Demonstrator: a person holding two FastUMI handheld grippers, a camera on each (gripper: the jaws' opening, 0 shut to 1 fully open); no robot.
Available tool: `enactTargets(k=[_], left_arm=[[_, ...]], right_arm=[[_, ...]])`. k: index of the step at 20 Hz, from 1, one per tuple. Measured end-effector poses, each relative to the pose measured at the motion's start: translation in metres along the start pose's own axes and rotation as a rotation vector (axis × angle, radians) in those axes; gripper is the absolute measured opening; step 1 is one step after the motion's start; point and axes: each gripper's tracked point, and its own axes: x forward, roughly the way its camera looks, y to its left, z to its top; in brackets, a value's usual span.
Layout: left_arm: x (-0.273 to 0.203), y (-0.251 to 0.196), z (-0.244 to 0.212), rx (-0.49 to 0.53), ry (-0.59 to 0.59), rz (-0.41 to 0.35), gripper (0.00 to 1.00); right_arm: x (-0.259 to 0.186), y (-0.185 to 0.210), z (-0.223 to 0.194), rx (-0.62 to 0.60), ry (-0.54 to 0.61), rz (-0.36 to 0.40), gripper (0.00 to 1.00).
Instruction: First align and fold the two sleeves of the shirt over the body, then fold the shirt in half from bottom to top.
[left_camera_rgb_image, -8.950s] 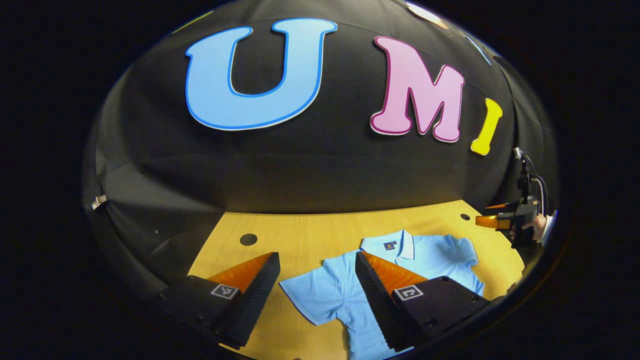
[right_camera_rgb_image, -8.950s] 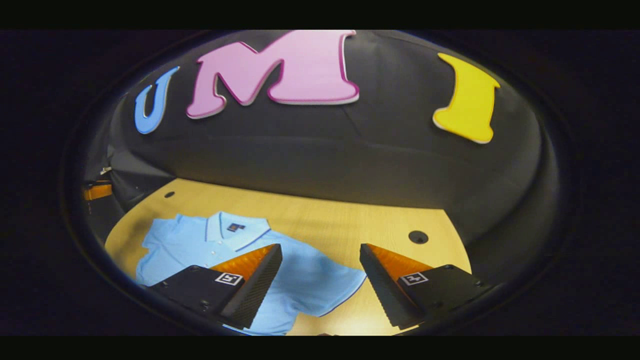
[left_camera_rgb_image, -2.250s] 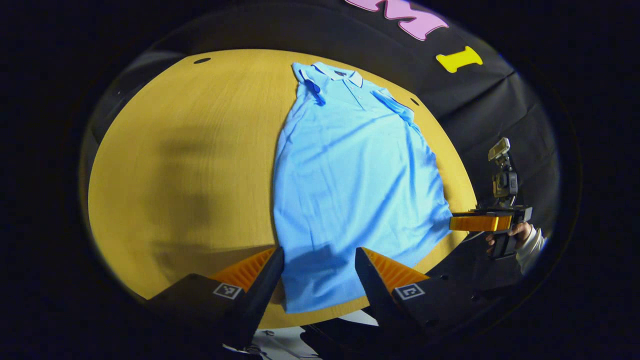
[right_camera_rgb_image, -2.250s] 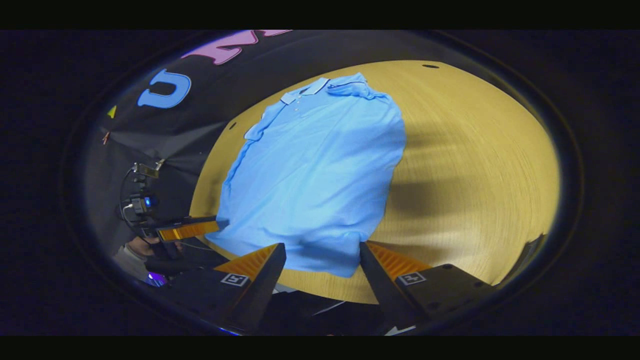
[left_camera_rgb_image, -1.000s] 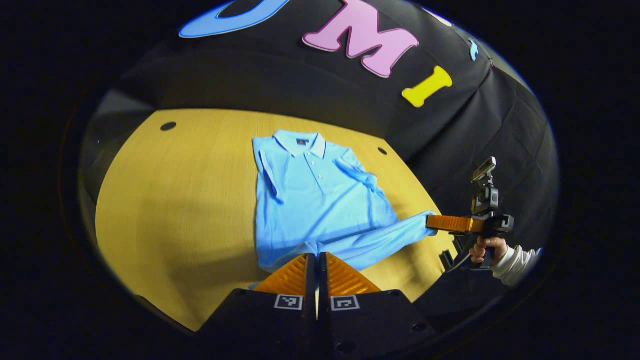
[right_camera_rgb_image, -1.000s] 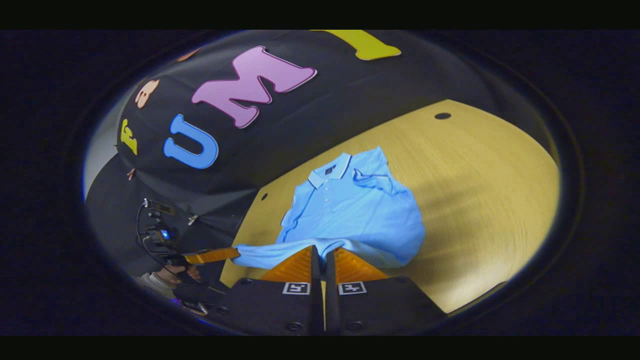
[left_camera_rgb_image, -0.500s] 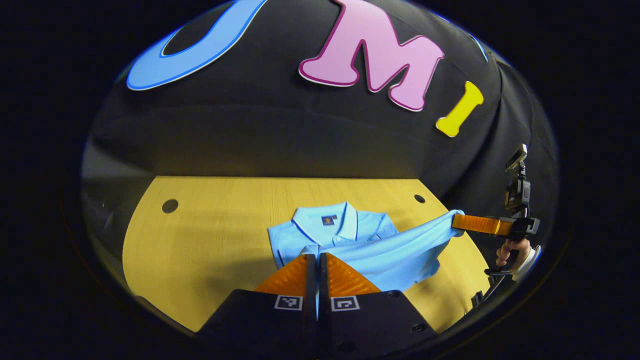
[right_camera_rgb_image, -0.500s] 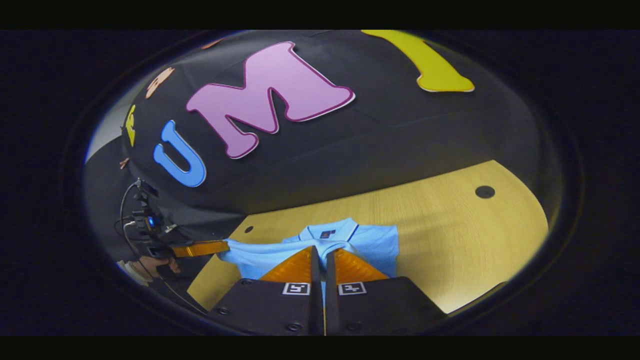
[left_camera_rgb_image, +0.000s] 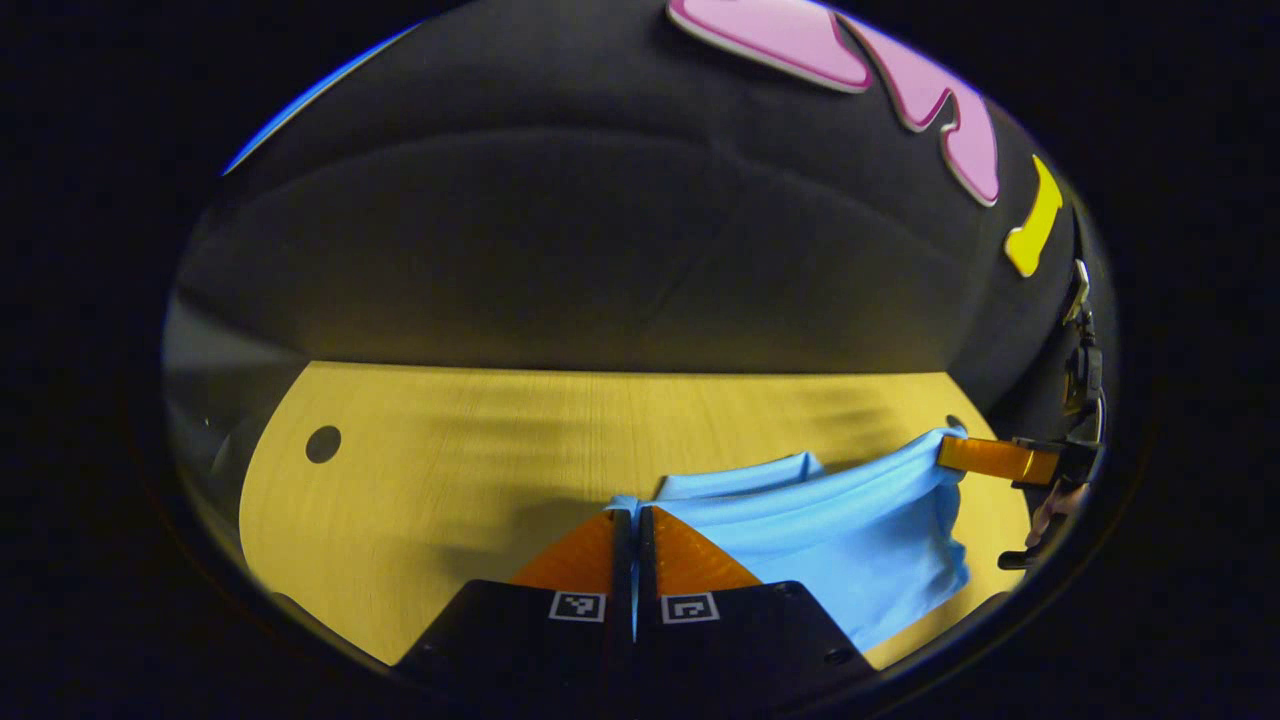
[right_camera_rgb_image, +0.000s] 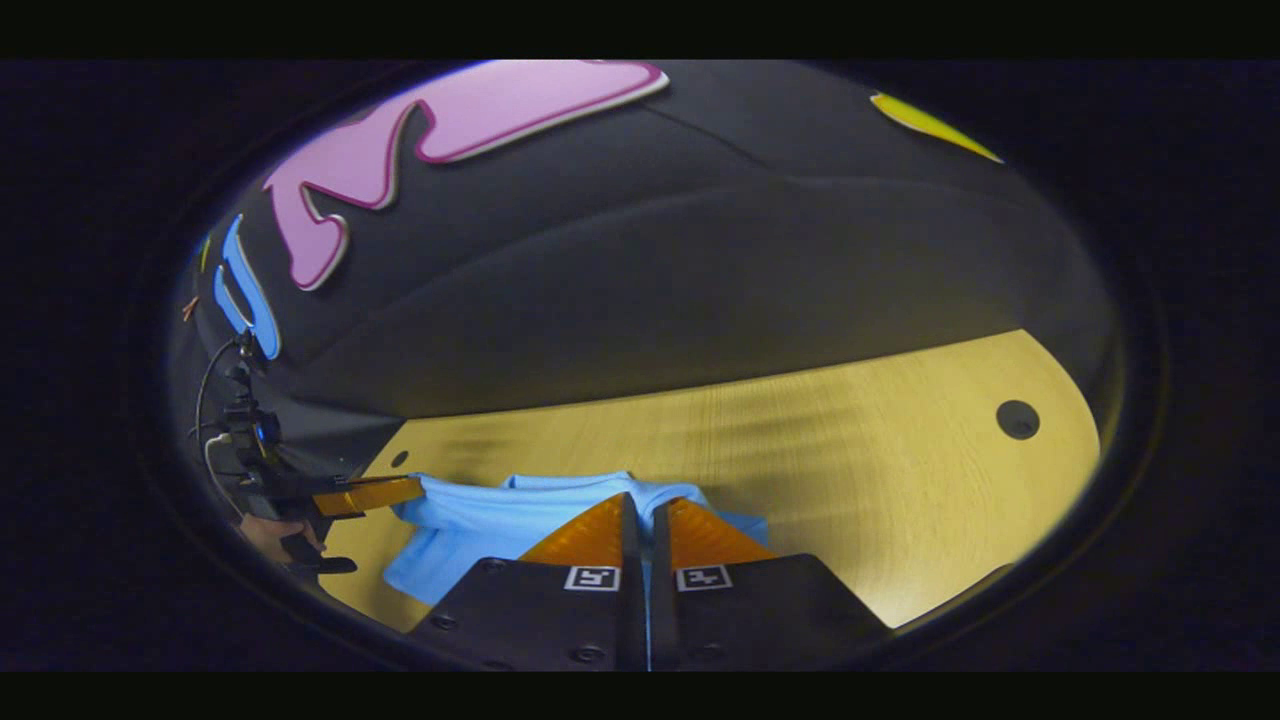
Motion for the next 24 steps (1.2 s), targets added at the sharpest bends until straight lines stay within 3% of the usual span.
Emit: enactTargets(k=[1, 2, 3, 6, 7, 9, 10, 11, 12, 13, 14, 17, 20, 24], left_arm=[[0.008, 0.003, -0.010, 0.010, 0.031, 0.023, 0.06], [0.014, 0.007, -0.018, 0.031, 0.061, 0.051, 0.06], [0.016, 0.007, -0.022, 0.047, 0.073, 0.067, 0.07], [0.019, -0.005, -0.018, 0.035, 0.058, 0.024, 0.19], [0.013, -0.004, -0.017, 0.039, 0.056, 0.028, 0.45], [-0.001, -0.002, -0.012, 0.079, 0.042, 0.057, 0.99], [-0.010, -0.002, -0.010, 0.115, 0.027, 0.069, 0.95], [-0.022, -0.005, -0.006, 0.148, 0.003, 0.075, 0.96], [-0.035, -0.014, -0.001, 0.171, -0.026, 0.066, 0.98], [-0.049, -0.020, 0.002, 0.180, -0.052, 0.062, 0.98], [-0.065, -0.027, 0.007, 0.180, -0.076, 0.054, 0.98], [-0.124, -0.043, 0.026, 0.201, -0.173, 0.038, 0.97], [-0.189, -0.060, 0.037, 0.160, -0.277, 0.007, 0.98], [-0.283, -0.079, 0.021, 0.098, -0.379, -0.035, 0.98]], right_arm=[[0.010, -0.001, -0.005, 0.032, 0.022, 0.009, 0.06], [0.015, -0.005, -0.011, 0.051, 0.046, 0.016, 0.00], [0.019, -0.009, -0.019, 0.051, 0.064, 0.019, 0.06], [0.012, -0.015, -0.032, 0.014, 0.091, 0.004, 0.17], [0.005, -0.018, -0.032, 0.013, 0.088, 0.003, 0.21], [-0.007, -0.021, -0.021, 0.002, 0.064, -0.013, 0.64], [-0.016, -0.020, -0.015, -0.014, 0.050, -0.021, 0.85], [-0.027, -0.020, -0.010, -0.042, 0.030, -0.033, 0.94], [-0.041, -0.019, -0.004, -0.075, 0.007, -0.042, 0.87], [-0.050, -0.015, 0.001, -0.104, -0.020, -0.047, 0.87], [-0.066, -0.010, 0.007, -0.131, -0.048, -0.049, 0.97], [-0.118, 0.010, 0.018, -0.252, -0.123, -0.054, 0.97], [-0.182, 0.041, 0.024, -0.338, -0.202, -0.066, 0.98], [-0.281, 0.091, 0.020, -0.404, -0.339, -0.109, 0.98]])
